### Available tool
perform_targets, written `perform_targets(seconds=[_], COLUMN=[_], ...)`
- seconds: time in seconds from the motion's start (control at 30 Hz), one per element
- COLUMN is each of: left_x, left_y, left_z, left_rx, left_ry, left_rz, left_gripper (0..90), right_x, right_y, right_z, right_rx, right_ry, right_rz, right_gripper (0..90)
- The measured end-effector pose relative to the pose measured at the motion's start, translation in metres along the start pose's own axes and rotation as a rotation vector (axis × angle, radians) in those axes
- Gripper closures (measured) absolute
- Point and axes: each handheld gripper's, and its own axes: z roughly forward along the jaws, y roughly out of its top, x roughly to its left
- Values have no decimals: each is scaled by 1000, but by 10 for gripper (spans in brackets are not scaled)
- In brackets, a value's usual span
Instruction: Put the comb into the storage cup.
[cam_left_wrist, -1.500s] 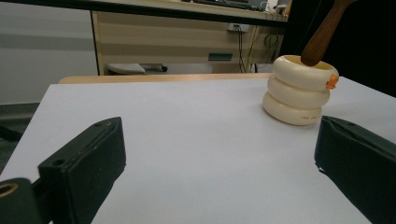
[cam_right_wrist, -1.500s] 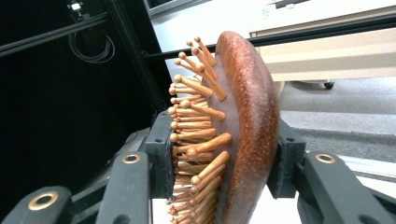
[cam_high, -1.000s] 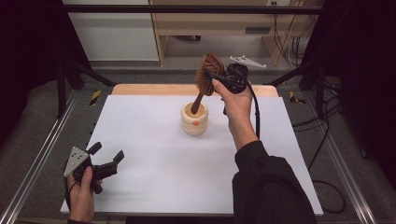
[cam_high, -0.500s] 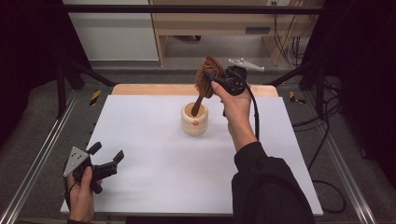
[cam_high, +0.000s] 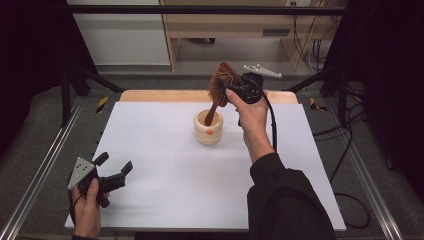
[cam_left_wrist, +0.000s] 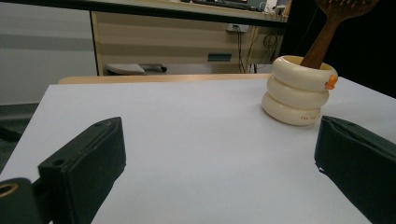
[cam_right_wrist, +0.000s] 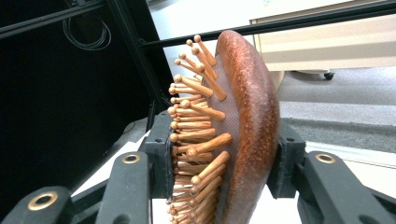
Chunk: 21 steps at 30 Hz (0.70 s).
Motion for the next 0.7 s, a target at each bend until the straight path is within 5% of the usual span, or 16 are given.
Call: perform_targets(seconds=[0.7], left_x=[0], left_y=[0], left_z=[0], left_rx=[3], left_ry=[-4], left_rz=[1], left_gripper=[21], right_x=[0], right_y=[-7], right_z=[4], right_rx=[16], right_ry=[1], right_rz=[-3], right_gripper=[530])
